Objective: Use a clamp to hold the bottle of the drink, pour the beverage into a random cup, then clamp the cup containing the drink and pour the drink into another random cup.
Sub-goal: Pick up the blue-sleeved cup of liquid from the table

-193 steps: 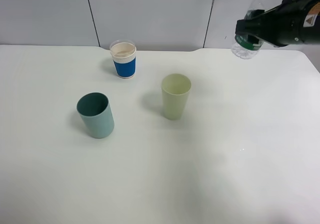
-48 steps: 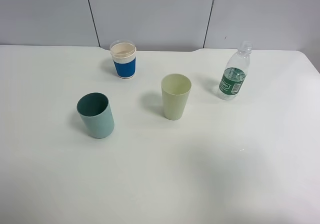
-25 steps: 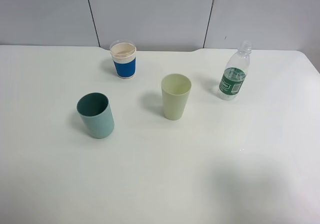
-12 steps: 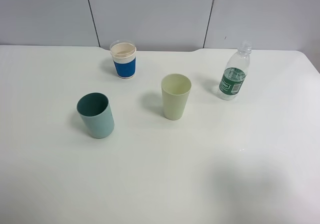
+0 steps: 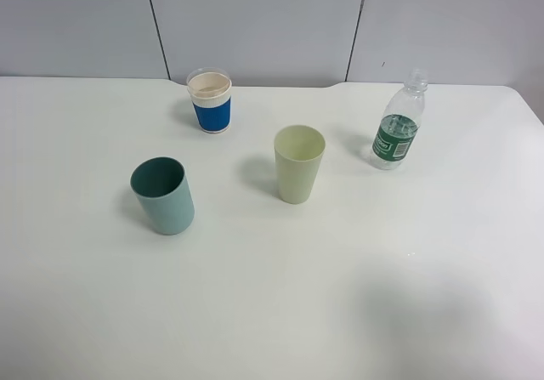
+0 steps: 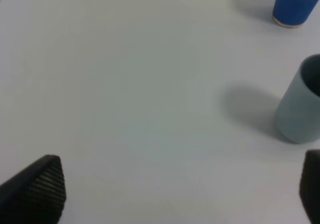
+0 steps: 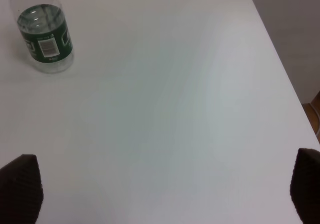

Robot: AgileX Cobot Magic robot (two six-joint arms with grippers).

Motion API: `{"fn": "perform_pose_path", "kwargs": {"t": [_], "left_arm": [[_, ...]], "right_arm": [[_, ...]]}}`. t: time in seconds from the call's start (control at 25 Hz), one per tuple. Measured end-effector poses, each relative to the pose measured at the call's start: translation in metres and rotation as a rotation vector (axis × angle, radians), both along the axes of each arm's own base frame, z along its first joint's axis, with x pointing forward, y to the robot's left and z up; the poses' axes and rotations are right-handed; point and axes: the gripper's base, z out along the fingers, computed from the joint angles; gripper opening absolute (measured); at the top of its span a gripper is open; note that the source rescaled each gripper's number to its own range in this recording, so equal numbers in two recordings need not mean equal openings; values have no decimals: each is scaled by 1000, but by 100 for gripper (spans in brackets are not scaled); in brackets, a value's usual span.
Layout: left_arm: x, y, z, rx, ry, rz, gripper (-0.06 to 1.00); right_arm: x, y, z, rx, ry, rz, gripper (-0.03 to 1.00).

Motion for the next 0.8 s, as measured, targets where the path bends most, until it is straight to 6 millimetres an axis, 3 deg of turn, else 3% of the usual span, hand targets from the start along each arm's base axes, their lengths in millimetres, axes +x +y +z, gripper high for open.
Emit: {"fn": "perform_pose_path", "kwargs": {"t": [0.8], "left_arm": [[0,0,0,0,0,0,83]], "right_arm": [[0,4,0,48,-1,31,100]]}}
